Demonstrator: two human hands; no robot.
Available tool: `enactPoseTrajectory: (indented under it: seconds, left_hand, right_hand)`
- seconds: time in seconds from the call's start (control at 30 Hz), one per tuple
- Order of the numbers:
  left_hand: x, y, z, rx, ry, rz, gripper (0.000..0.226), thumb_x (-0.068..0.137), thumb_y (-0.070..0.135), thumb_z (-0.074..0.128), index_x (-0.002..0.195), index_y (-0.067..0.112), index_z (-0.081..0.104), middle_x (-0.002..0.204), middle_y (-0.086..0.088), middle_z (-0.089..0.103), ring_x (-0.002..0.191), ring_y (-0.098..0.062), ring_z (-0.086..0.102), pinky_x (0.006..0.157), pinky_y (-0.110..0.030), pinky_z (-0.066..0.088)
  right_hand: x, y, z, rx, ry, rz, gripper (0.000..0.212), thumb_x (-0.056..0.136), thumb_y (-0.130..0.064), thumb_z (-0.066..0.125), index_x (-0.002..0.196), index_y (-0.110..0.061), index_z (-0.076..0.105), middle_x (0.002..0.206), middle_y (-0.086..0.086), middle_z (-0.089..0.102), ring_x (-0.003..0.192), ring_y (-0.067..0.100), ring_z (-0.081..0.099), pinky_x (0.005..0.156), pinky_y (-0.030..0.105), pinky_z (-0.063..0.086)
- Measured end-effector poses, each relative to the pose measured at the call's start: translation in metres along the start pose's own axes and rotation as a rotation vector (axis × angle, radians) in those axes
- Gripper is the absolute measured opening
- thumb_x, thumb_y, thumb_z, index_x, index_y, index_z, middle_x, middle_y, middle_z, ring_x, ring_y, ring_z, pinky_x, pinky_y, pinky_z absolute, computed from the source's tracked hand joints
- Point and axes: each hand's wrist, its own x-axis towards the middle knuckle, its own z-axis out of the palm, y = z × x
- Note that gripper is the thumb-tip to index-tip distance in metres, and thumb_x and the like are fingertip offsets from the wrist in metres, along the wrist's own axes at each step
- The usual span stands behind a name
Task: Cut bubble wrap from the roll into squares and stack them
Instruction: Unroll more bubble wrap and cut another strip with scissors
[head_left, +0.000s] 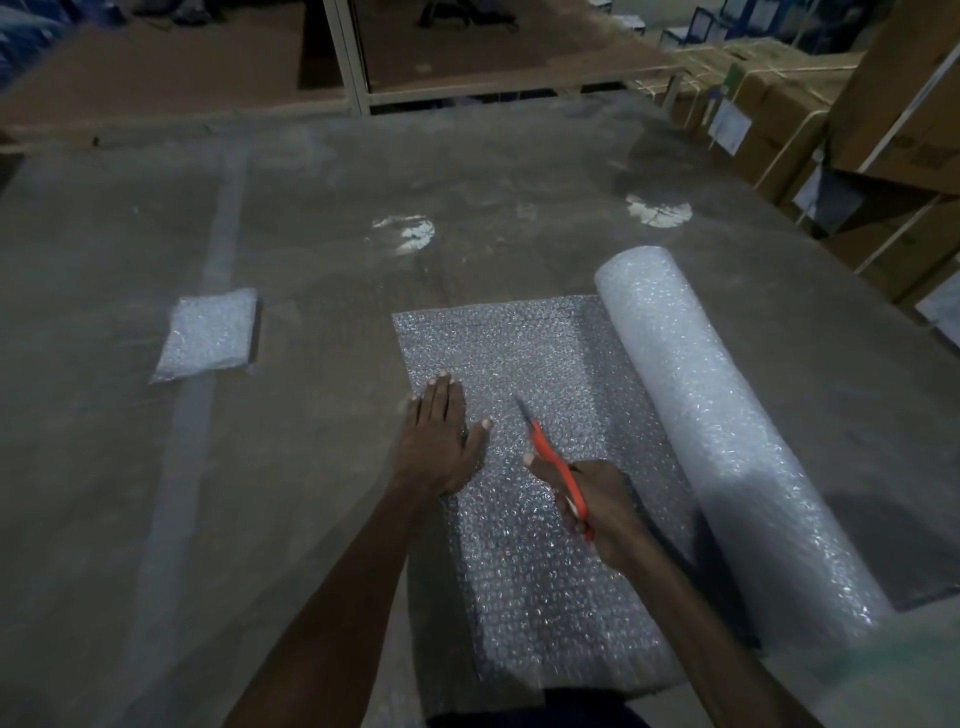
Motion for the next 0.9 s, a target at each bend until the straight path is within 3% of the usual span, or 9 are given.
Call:
enactPoseTrajectory:
  seconds: [0.9]
  left_hand:
    - [0.001, -0.002, 0.004, 0.018, 0.001, -0.008, 0.083, 0.099, 0.064, 0.006, 0.159, 0.007, 0.005, 0.167, -0.012, 0.001, 0.154, -0.026, -0.001, 0.124, -0.051, 0.006]
  right_hand:
    - [0.016, -0.013, 0.007, -0.001, -0.005, -0.004, 0.039, 0.080, -0.036, 0.085, 0.063, -0.010, 0.061, 0.047, 0.000, 0.053, 0.034, 0.010, 0.039, 0.036, 0.018, 0.031]
